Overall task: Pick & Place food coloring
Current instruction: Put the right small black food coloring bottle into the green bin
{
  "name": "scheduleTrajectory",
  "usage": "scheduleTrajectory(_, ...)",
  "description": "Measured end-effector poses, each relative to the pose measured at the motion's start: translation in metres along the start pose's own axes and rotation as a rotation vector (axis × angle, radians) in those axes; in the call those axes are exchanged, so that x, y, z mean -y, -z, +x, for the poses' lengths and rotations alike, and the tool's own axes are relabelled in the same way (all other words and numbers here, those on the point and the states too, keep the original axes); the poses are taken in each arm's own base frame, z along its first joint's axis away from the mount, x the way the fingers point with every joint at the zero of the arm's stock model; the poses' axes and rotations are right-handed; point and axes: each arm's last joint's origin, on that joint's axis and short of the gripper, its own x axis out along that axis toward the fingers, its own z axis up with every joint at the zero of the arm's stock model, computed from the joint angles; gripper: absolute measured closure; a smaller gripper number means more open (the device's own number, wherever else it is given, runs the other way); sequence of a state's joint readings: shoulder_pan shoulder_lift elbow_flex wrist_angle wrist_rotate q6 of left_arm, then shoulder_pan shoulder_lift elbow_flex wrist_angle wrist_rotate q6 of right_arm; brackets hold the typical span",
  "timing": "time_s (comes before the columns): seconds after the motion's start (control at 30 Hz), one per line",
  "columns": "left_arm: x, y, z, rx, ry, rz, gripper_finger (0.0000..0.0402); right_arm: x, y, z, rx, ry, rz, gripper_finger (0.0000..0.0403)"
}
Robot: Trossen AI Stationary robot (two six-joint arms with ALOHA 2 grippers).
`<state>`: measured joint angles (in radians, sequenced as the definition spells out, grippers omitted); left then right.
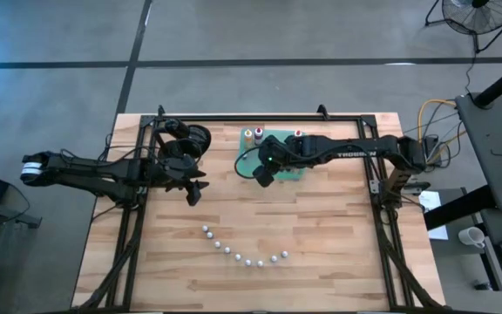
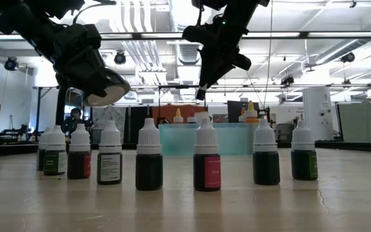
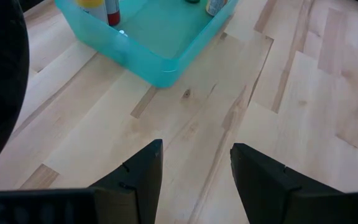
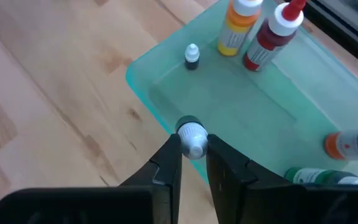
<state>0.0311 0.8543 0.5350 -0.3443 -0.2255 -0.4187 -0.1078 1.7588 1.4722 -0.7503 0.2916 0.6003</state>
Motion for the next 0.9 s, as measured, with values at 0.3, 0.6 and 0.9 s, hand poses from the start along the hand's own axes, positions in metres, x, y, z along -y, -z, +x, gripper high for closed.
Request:
scheduleTrajectory(0.3, 0.0, 0.0, 0.0, 0.0, 0.0, 0.0, 0.0239, 0.018, -0.015, 0.004, 0.014, 0.027, -0.019, 0.0351)
scheduleTrajectory(0.6, 0.0, 0.0, 0.0, 0.0, 0.0, 0.0, 0.0239, 0.047, -0.029, 0.012, -0.04, -0.022, -0.013, 0.0351)
scheduleTrajectory(0.9, 0.0, 0.0, 0.0, 0.0, 0.0, 0.0, 0.0239, 0.059, -0.03, 0.026, -0.087, -0.004, -0.056, 0.0351)
